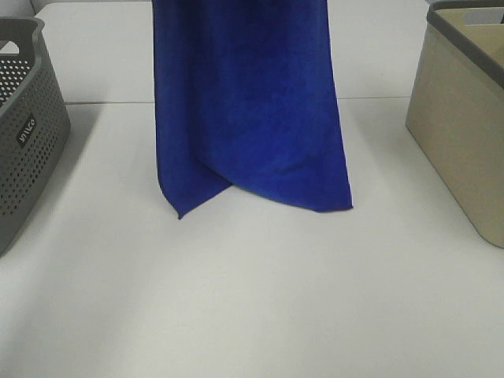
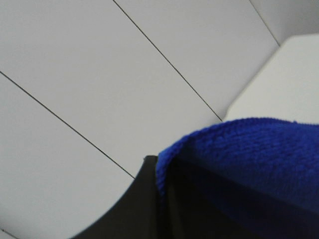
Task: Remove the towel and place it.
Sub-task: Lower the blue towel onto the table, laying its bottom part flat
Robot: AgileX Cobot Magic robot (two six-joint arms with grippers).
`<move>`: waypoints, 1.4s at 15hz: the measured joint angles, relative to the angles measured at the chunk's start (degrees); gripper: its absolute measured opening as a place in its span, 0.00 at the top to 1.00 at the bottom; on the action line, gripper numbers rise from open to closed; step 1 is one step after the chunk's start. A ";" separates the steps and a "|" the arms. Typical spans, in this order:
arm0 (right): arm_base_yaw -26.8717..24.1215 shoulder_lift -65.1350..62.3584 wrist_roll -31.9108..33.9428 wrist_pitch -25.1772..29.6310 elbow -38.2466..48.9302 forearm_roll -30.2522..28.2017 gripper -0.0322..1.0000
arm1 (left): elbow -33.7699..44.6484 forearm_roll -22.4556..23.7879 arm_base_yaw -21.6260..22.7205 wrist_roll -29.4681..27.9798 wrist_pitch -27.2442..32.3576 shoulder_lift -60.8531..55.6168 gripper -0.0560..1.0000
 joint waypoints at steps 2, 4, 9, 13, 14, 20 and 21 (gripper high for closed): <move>-0.80 7.68 3.21 -5.16 -9.80 0.52 0.95 | 0.06 0.63 2.75 -1.78 -12.09 2.01 0.95; -3.21 12.78 5.16 -6.07 -22.98 0.92 0.95 | -0.69 1.49 5.73 -2.18 -23.26 2.12 0.95; -4.70 13.35 5.21 -4.41 -26.64 0.92 0.95 | -1.15 3.09 5.84 -2.23 -20.00 3.95 0.95; -6.02 13.81 5.21 15.13 -20.86 2.06 0.95 | -1.15 2.92 2.75 -2.06 1.43 5.27 0.95; -6.02 13.98 5.21 22.29 -20.00 3.15 0.95 | -1.15 2.75 1.15 -1.26 8.94 5.27 0.95; -6.02 13.92 -4.87 60.62 -19.14 19.25 0.95 | -0.80 -8.08 -2.52 3.15 46.75 5.10 0.95; -6.02 13.87 -5.27 60.68 -18.91 19.82 0.95 | -0.57 -8.54 -2.52 3.15 46.81 5.04 0.95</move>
